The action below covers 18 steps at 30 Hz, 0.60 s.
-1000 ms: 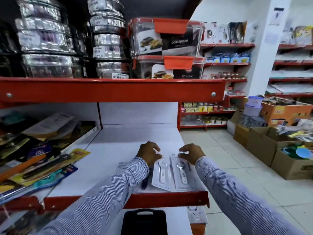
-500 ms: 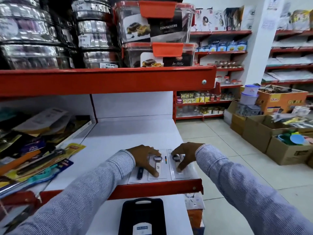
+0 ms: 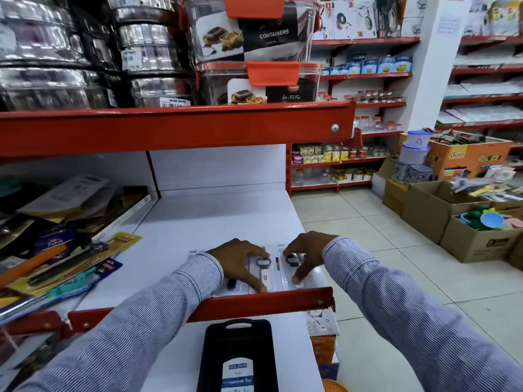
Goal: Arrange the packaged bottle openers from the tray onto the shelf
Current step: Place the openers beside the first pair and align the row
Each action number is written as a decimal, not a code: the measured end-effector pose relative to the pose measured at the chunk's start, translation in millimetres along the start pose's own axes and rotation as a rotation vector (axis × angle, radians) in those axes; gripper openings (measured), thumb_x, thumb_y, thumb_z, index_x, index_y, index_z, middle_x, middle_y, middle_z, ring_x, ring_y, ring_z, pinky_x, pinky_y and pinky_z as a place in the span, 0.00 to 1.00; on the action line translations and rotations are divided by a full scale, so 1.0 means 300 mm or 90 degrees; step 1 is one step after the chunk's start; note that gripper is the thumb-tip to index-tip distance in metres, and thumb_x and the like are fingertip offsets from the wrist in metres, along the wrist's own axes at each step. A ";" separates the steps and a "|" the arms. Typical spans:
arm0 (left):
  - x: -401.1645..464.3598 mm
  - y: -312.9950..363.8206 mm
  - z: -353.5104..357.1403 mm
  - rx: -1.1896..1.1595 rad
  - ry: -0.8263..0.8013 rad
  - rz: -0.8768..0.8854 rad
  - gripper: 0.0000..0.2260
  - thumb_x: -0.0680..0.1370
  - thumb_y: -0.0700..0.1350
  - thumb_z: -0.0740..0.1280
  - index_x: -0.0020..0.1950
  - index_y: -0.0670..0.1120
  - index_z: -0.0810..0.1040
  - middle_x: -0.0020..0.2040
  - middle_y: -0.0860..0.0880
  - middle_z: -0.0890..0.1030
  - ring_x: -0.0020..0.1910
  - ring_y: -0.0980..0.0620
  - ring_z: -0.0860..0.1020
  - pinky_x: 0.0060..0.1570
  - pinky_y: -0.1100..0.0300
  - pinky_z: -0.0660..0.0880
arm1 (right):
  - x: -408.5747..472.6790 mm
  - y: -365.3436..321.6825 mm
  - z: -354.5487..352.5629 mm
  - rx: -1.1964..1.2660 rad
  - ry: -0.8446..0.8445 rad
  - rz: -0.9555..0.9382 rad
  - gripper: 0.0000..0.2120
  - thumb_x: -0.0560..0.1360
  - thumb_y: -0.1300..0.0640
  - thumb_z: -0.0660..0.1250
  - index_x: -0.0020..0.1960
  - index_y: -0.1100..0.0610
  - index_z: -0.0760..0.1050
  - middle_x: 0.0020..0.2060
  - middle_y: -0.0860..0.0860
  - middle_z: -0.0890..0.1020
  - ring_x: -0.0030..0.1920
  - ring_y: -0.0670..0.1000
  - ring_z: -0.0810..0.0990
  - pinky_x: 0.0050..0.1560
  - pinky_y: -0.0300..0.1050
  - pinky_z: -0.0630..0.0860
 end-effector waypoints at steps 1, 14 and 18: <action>-0.001 0.001 0.001 0.000 0.000 0.001 0.41 0.64 0.63 0.78 0.74 0.56 0.68 0.78 0.53 0.67 0.76 0.49 0.66 0.76 0.47 0.64 | -0.001 -0.001 0.001 -0.002 -0.001 -0.001 0.38 0.64 0.41 0.77 0.70 0.47 0.70 0.71 0.47 0.72 0.70 0.52 0.70 0.71 0.50 0.66; -0.011 -0.030 -0.031 -0.026 0.008 -0.002 0.44 0.65 0.61 0.78 0.76 0.55 0.65 0.79 0.53 0.63 0.77 0.50 0.63 0.77 0.50 0.61 | -0.014 -0.030 0.007 -0.015 -0.021 0.006 0.43 0.66 0.45 0.77 0.75 0.49 0.61 0.75 0.48 0.65 0.75 0.54 0.63 0.75 0.55 0.60; -0.037 -0.135 -0.070 0.040 -0.040 -0.069 0.44 0.66 0.62 0.77 0.77 0.58 0.61 0.81 0.54 0.58 0.79 0.49 0.58 0.78 0.49 0.54 | -0.010 -0.072 0.028 -0.012 -0.067 -0.007 0.43 0.68 0.53 0.77 0.76 0.47 0.57 0.76 0.50 0.63 0.75 0.55 0.62 0.74 0.56 0.61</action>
Point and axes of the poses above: each hand's wrist, its own x-axis towards the middle knuckle, its own z-axis out of the palm, y = z × x, the point moved 9 cm from there along x, towards the middle knuckle
